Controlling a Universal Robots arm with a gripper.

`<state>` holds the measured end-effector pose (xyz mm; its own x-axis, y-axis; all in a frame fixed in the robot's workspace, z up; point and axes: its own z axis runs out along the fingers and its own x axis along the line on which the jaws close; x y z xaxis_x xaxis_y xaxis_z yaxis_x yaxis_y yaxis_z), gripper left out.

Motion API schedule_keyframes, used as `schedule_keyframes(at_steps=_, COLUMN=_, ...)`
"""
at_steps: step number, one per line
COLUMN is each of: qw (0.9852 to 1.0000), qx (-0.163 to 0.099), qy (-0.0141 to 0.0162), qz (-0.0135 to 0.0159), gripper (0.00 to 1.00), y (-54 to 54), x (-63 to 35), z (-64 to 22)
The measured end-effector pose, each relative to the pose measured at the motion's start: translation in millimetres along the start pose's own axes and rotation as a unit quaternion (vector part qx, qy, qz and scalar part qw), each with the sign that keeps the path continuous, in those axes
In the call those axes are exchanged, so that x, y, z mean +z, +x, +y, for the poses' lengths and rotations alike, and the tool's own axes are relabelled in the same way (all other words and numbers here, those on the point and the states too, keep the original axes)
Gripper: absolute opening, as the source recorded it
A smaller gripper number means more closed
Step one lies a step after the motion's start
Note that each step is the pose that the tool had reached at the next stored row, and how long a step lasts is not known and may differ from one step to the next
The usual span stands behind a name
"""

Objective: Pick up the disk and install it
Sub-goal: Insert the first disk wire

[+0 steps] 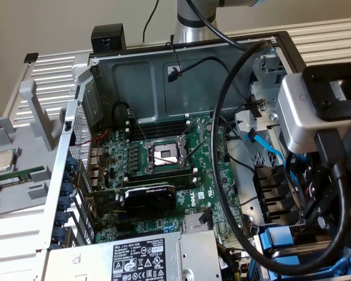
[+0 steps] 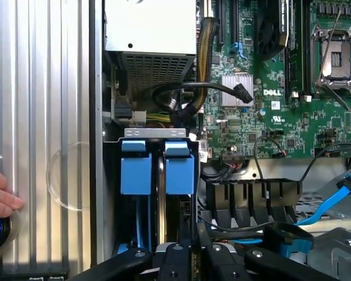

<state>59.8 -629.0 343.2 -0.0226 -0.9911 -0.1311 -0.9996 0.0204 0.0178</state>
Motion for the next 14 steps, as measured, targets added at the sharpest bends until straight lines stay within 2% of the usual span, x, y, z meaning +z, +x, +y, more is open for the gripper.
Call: schedule_keyframes(at_steps=14, qw=1.0000, qx=0.003, qy=0.0022, qz=0.0005, gripper=0.16, y=0.1, x=0.2, z=-0.7)
